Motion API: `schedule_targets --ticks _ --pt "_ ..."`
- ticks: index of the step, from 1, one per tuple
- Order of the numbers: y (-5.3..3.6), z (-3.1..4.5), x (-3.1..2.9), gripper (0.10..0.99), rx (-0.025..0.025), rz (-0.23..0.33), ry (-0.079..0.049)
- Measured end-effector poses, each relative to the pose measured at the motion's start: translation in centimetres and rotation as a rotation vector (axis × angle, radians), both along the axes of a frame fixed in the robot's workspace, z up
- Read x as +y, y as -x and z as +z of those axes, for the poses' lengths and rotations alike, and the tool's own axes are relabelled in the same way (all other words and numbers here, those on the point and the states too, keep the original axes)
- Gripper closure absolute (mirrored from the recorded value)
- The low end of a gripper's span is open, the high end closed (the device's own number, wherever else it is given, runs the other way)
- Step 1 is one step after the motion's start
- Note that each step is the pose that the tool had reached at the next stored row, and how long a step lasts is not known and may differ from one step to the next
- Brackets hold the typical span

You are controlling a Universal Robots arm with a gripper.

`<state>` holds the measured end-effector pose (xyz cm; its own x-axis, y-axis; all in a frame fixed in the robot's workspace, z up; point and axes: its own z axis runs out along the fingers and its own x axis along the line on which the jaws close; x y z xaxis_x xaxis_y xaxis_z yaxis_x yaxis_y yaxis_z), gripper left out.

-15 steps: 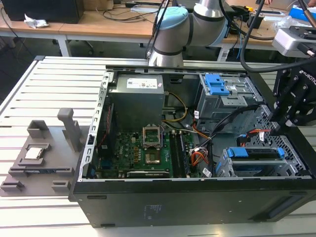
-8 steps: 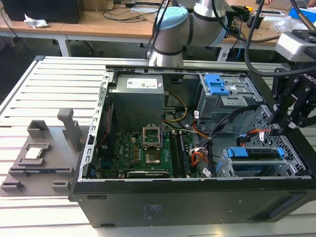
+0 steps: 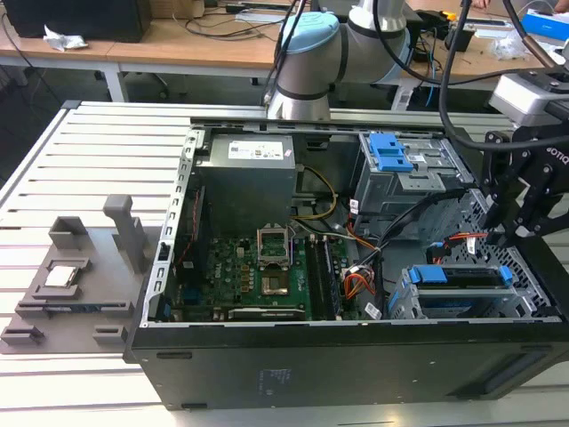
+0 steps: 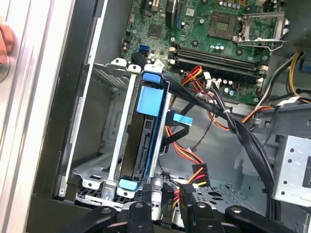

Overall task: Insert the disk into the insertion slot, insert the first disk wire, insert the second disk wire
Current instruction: 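Insert the first disk wire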

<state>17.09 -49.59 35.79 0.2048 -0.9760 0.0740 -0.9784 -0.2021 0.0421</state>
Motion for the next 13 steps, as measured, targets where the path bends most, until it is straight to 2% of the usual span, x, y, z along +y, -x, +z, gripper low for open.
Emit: schedule_targets --ticks 2,10,11,13 --pt "0.00 -0.15 0.00 0.725 0.0000 0.001 0.006" --pt "0.00 -0.27 0.00 0.725 0.0000 0.003 0.007" --pt "0.00 -0.26 0.00 0.737 0.0000 0.003 0.007" --pt "0.00 -0.26 0.00 0.871 0.0001 0.003 0.007"
